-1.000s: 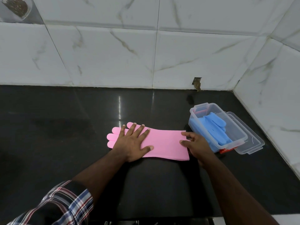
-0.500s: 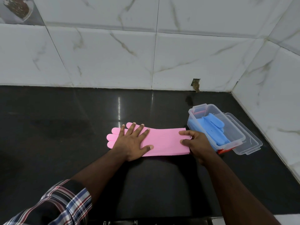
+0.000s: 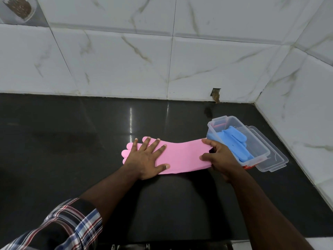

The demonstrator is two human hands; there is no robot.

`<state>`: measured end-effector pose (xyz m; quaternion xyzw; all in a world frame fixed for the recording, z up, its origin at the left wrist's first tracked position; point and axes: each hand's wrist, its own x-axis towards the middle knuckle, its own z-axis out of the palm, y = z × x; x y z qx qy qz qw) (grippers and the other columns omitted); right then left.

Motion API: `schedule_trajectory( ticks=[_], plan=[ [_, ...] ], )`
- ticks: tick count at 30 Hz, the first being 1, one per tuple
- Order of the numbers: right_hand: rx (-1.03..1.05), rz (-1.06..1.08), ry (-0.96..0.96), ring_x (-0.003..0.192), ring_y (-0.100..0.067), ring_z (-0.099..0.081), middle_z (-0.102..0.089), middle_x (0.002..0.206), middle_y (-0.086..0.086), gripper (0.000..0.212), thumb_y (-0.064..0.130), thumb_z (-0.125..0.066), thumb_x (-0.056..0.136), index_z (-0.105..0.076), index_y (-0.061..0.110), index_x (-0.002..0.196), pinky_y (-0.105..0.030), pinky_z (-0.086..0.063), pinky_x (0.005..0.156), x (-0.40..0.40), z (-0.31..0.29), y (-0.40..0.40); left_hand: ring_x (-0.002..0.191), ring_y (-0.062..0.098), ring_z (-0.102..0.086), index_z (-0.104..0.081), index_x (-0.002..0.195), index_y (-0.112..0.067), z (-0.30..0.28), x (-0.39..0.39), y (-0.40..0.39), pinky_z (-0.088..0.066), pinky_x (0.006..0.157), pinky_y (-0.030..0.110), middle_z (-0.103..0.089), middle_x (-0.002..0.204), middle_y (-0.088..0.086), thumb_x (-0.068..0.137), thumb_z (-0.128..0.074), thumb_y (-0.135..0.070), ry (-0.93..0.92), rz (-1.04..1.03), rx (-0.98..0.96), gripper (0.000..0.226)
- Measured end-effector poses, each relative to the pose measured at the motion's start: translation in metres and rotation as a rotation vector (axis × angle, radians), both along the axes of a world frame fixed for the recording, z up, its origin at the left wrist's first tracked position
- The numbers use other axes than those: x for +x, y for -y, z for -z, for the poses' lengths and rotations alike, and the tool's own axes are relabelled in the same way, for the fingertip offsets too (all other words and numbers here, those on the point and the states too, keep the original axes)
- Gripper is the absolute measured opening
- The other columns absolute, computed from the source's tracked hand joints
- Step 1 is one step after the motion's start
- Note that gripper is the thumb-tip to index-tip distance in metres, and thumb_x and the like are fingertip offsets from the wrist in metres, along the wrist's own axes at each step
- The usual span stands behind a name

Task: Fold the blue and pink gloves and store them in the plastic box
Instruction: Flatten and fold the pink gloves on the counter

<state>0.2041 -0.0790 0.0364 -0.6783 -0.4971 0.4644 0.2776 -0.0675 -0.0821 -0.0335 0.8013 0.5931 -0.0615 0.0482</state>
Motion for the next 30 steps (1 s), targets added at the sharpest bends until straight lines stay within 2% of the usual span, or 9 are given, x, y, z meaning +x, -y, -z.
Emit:
schedule_trajectory(
  ticks=[2, 3, 6, 8, 14, 19, 23, 26, 30],
  plan=[
    [-0.009, -0.015, -0.066, 0.096, -0.017, -0.052, -0.043, 0.126, 0.004, 0.069, 0.002, -0.078, 0.08, -0.052, 0.032, 0.136, -0.023, -0.055, 0.065, 0.002, -0.004, 0.002, 0.155, 0.025, 0.01, 0.005, 0.157, -0.044, 0.001, 0.0, 0.0, 0.011, 0.118, 0.062, 0.008, 0.168, -0.008, 0.083, -0.005, -0.084, 0.004, 0.0, 0.002, 0.085],
    [-0.014, -0.019, -0.09, 0.097, -0.018, -0.052, -0.041, 0.128, 0.004, 0.071, 0.001, -0.078, 0.079, -0.051, 0.032, 0.137, -0.024, -0.056, 0.064, 0.002, -0.006, 0.002, 0.155, 0.025, 0.01, 0.005, 0.157, -0.044, 0.002, 0.0, 0.0, 0.011, 0.118, 0.062, 0.008, 0.168, -0.008, 0.083, -0.005, -0.084, 0.004, -0.001, 0.002, 0.085],
    [-0.019, -0.022, -0.177, 0.107, -0.02, -0.05, -0.039, 0.134, 0.005, 0.076, -0.003, -0.078, 0.077, -0.051, 0.031, 0.14, -0.035, -0.061, 0.078, 0.0, -0.011, 0.004, 0.155, 0.024, 0.01, 0.007, 0.156, -0.043, 0.002, -0.001, 0.002, 0.009, 0.118, 0.062, 0.008, 0.168, -0.008, 0.082, -0.004, -0.084, 0.005, 0.0, 0.003, 0.085],
    [-0.014, -0.025, -0.207, 0.11, -0.02, -0.049, -0.039, 0.137, 0.005, 0.077, -0.004, -0.079, 0.076, -0.052, 0.031, 0.139, -0.039, -0.06, 0.083, -0.002, -0.013, 0.004, 0.155, 0.024, 0.011, 0.009, 0.156, -0.044, 0.001, -0.001, 0.002, 0.009, 0.118, 0.062, 0.009, 0.168, -0.008, 0.08, -0.004, -0.087, 0.009, 0.002, -0.005, 0.088],
    [-0.007, -0.044, -0.236, 0.1, -0.016, -0.051, -0.038, 0.136, 0.006, 0.078, -0.005, -0.079, 0.075, -0.052, 0.032, 0.138, -0.026, -0.059, 0.065, -0.007, -0.02, 0.006, 0.154, 0.024, 0.013, 0.012, 0.155, -0.044, -0.001, 0.0, 0.003, 0.01, 0.117, 0.063, 0.011, 0.168, -0.008, 0.071, -0.009, -0.096, 0.004, 0.003, -0.035, 0.101],
    [-0.011, -0.068, -0.306, 0.105, -0.023, -0.053, -0.041, 0.135, 0.001, 0.077, -0.006, -0.079, 0.075, -0.054, 0.031, 0.138, -0.041, -0.061, 0.082, -0.017, -0.028, 0.008, 0.154, 0.025, 0.013, 0.011, 0.155, -0.044, -0.001, 0.001, 0.003, 0.01, 0.117, 0.063, 0.011, 0.168, -0.008, 0.069, -0.01, -0.097, 0.001, -0.004, -0.043, 0.104],
    [0.009, -0.141, -0.39, 0.106, -0.028, -0.059, -0.043, 0.138, -0.007, 0.079, -0.011, -0.074, 0.076, -0.054, 0.03, 0.14, -0.04, -0.061, 0.077, -0.032, -0.035, 0.009, 0.154, 0.026, 0.013, 0.011, 0.156, -0.043, -0.002, 0.002, 0.003, 0.008, 0.117, 0.064, 0.01, 0.168, -0.008, 0.068, -0.009, -0.098, -0.002, 0.0, -0.046, 0.105],
    [0.026, -0.218, -0.432, 0.113, -0.03, -0.06, -0.043, 0.145, -0.002, 0.081, -0.012, -0.073, 0.075, -0.054, 0.033, 0.139, -0.05, -0.06, 0.084, -0.047, -0.038, 0.009, 0.154, 0.027, 0.013, 0.011, 0.156, -0.043, 0.001, 0.0, 0.003, 0.007, 0.117, 0.064, 0.01, 0.168, -0.007, 0.069, -0.009, -0.097, 0.002, 0.006, -0.042, 0.104],
    [0.031, -0.255, -0.463, 0.109, -0.031, -0.063, -0.046, 0.143, 0.001, 0.08, -0.016, -0.07, 0.076, -0.054, 0.03, 0.14, -0.053, -0.058, 0.085, -0.061, -0.041, 0.009, 0.154, 0.027, 0.013, 0.012, 0.156, -0.043, 0.004, -0.002, 0.002, 0.007, 0.117, 0.065, 0.01, 0.168, -0.007, 0.071, -0.01, -0.097, 0.007, 0.012, -0.036, 0.102]
  ],
)
